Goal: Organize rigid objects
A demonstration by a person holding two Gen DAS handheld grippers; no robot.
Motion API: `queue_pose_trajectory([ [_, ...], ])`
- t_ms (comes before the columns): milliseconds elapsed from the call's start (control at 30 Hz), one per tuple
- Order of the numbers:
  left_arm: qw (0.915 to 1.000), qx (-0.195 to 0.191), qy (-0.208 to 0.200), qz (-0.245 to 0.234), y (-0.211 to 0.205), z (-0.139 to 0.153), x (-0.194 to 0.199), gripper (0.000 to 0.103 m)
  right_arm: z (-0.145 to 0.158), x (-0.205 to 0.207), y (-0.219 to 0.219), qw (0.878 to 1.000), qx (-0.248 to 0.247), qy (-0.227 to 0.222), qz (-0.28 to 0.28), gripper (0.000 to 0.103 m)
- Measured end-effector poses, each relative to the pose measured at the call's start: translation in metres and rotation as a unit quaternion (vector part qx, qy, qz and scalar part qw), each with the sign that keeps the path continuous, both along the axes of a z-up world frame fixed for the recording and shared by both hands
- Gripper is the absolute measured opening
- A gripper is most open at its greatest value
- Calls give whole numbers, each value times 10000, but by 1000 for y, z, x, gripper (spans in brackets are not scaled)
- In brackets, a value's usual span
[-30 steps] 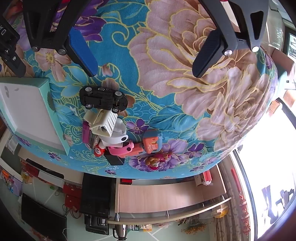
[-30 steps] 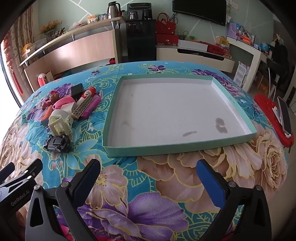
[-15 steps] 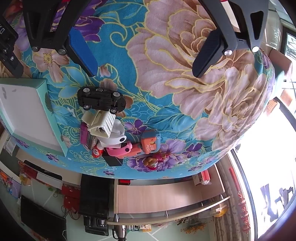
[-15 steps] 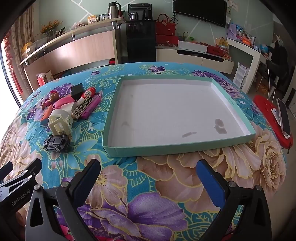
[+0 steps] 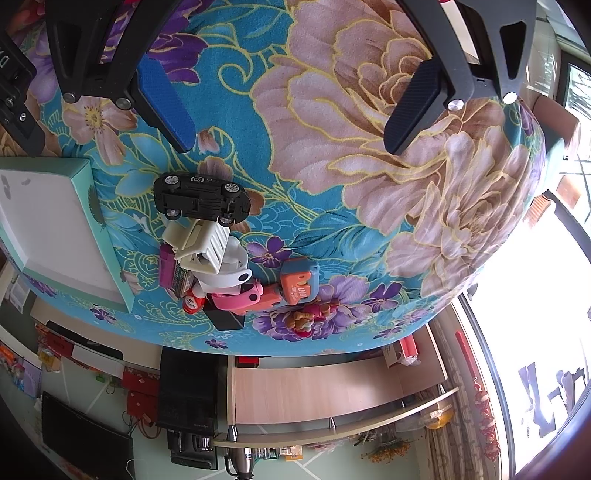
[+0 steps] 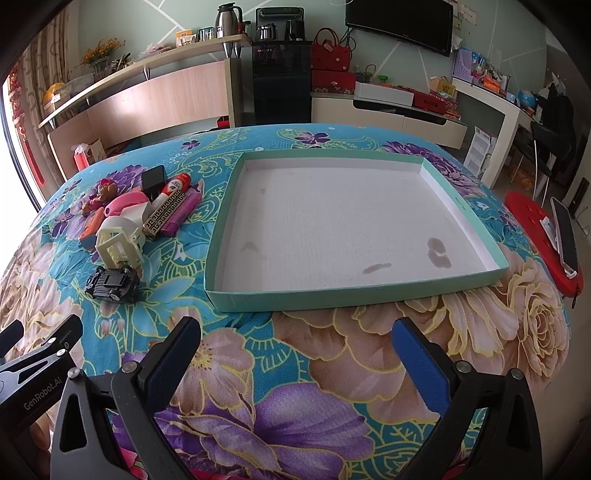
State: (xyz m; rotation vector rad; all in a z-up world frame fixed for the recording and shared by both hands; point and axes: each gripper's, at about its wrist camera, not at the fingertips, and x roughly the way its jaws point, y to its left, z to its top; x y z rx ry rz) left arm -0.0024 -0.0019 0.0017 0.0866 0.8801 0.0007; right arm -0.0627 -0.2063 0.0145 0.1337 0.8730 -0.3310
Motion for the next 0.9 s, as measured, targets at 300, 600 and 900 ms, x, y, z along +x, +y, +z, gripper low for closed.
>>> queue_pose_trajectory([
  [300, 10000, 21, -7, -2, 0, 1, 0, 103, 0, -1, 1, 10000, -13, -5, 3, 103],
  [600, 10000, 27, -8, -1, -1, 1, 0, 103, 1, 1, 1, 10000, -27, -1, 4, 103],
  [900, 10000, 35, -7, -4, -1, 1, -1, 103, -2, -1, 2, 10000, -35, 3, 7, 103],
])
